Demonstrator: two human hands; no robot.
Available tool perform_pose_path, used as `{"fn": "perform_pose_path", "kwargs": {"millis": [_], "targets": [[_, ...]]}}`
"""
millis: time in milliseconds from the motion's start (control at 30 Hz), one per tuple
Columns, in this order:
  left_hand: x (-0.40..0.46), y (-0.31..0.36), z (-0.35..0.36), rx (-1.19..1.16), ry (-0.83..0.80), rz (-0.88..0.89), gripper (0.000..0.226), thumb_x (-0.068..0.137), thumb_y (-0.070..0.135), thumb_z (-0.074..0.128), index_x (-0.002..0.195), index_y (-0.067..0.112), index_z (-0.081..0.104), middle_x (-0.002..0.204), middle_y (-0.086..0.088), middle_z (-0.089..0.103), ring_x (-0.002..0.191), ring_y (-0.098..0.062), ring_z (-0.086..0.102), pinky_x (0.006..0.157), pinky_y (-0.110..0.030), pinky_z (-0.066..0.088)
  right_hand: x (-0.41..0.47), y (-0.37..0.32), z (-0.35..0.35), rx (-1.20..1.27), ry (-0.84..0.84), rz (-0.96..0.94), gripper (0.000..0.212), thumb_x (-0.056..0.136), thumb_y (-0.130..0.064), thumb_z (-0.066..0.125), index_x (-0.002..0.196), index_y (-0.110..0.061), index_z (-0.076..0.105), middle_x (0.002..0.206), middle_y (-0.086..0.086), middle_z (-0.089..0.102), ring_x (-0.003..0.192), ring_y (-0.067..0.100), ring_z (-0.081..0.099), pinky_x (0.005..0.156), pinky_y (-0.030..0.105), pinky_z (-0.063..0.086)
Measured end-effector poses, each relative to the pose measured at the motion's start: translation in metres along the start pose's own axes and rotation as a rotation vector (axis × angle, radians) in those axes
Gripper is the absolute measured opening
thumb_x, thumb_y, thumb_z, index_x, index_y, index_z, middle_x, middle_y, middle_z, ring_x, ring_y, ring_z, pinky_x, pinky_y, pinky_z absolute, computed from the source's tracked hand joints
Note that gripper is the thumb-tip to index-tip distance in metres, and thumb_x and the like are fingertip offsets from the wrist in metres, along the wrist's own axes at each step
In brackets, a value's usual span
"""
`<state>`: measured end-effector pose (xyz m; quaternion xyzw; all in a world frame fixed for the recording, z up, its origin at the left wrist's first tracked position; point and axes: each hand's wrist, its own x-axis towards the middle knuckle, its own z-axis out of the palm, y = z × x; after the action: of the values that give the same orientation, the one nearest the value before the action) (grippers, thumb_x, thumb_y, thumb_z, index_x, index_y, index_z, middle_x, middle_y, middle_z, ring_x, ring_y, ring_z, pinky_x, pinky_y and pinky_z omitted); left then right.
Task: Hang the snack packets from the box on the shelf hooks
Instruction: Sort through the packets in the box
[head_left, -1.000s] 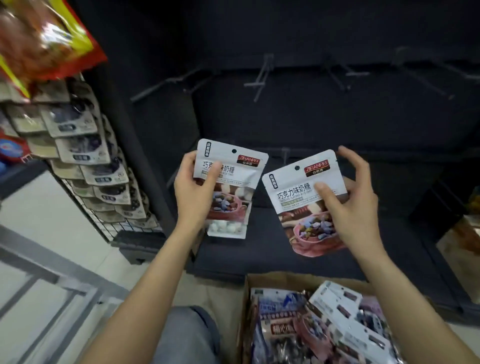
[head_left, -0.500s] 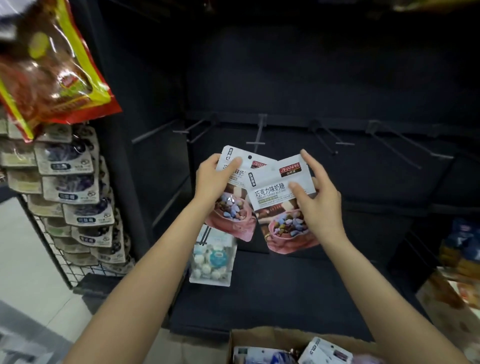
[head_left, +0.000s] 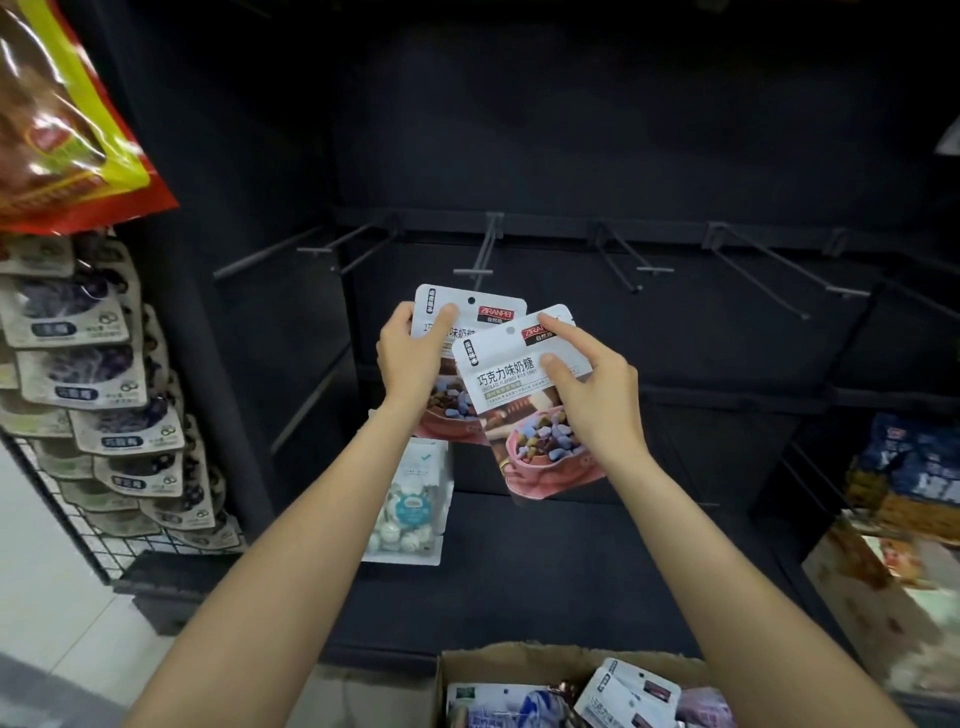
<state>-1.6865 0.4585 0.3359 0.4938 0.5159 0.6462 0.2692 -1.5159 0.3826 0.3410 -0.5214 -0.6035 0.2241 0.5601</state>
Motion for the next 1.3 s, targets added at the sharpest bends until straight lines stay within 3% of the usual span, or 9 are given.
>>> {"fn": "perform_pose_path", "kwargs": {"millis": [233,367,567,767,900,1000,1167,1300], "targets": [[0.007,-0.004,0.008,0.059,0.044,-0.026,0.019,0.085,0.037,0.066,0.075,0.025,0.056,0.078,0.008,0.066,0.081,-0.015,0.065,0.082,-0.043,0.053,0.007,0.006,-0.002,-0.004,0.011,-0.003,0.04,0.09,-0.009,0.058,0.118,-0.036,0.065,0.088,-0.01,0.07,0.082,0.027,0.063,0.072,0.04,0.054],[0.009,-0.004,0.009,-0.062,0.023,0.003,0.018,0.086,0.034,0.067,0.075,0.021,0.059,0.078,0.003,0.066,0.075,-0.013,0.063,0.077,-0.04,0.054,0.008,0.011,0.0,0.022,0.005,0.007,0.04,0.09,-0.009,0.058,0.118,-0.036,0.065,0.09,-0.013,0.069,0.082,0.026,0.064,0.07,0.042,0.055],[0.013,-0.011,0.015,0.028,0.083,-0.042,0.027,0.084,0.039,0.067,0.067,0.023,0.053,0.068,0.008,0.062,0.069,-0.013,0.06,0.074,-0.044,0.053,0.01,0.013,0.005,0.016,-0.007,-0.006,0.039,0.091,-0.01,0.058,0.12,-0.035,0.064,0.093,-0.013,0.069,0.082,0.023,0.066,0.07,0.043,0.056],[0.012,-0.019,0.007,-0.212,0.051,0.089,0.022,0.086,0.019,0.068,0.071,0.011,0.054,0.069,-0.001,0.057,0.066,-0.012,0.053,0.062,-0.028,0.046,0.013,0.014,0.003,0.03,-0.005,-0.015,0.04,0.09,-0.01,0.058,0.118,-0.038,0.064,0.089,-0.017,0.069,0.085,0.035,0.063,0.069,0.046,0.055],[0.004,-0.013,0.007,-0.227,-0.034,0.208,0.014,0.086,0.013,0.068,0.075,0.015,0.059,0.072,0.002,0.062,0.068,-0.009,0.059,0.064,-0.024,0.05,0.013,0.017,0.002,0.036,-0.011,-0.009,0.039,0.091,-0.01,0.058,0.118,-0.038,0.064,0.09,-0.02,0.069,0.084,0.032,0.065,0.068,0.046,0.055],[0.007,-0.008,0.011,-0.231,0.014,0.193,0.013,0.087,0.015,0.067,0.077,0.017,0.059,0.074,0.003,0.064,0.068,-0.005,0.061,0.063,-0.021,0.051,0.012,0.018,0.004,0.029,-0.015,-0.008,0.04,0.09,-0.01,0.058,0.118,-0.039,0.064,0.09,-0.021,0.068,0.085,0.035,0.065,0.067,0.047,0.056],[0.021,-0.01,0.018,-0.214,0.031,0.112,0.015,0.087,0.026,0.067,0.077,0.02,0.059,0.08,-0.005,0.066,0.074,-0.016,0.063,0.068,-0.033,0.053,0.013,0.021,0.004,0.024,-0.014,-0.012,0.039,0.091,-0.011,0.058,0.119,-0.037,0.064,0.094,-0.022,0.068,0.085,0.03,0.066,0.069,0.045,0.056],[0.018,-0.016,0.02,-0.213,0.051,0.105,0.016,0.087,0.025,0.066,0.076,0.019,0.057,0.076,-0.002,0.064,0.072,-0.015,0.061,0.067,-0.033,0.052,0.013,0.021,0.004,0.026,-0.01,-0.013,0.039,0.09,-0.011,0.058,0.118,-0.038,0.064,0.091,-0.025,0.068,0.086,0.034,0.064,0.07,0.046,0.056]]}}
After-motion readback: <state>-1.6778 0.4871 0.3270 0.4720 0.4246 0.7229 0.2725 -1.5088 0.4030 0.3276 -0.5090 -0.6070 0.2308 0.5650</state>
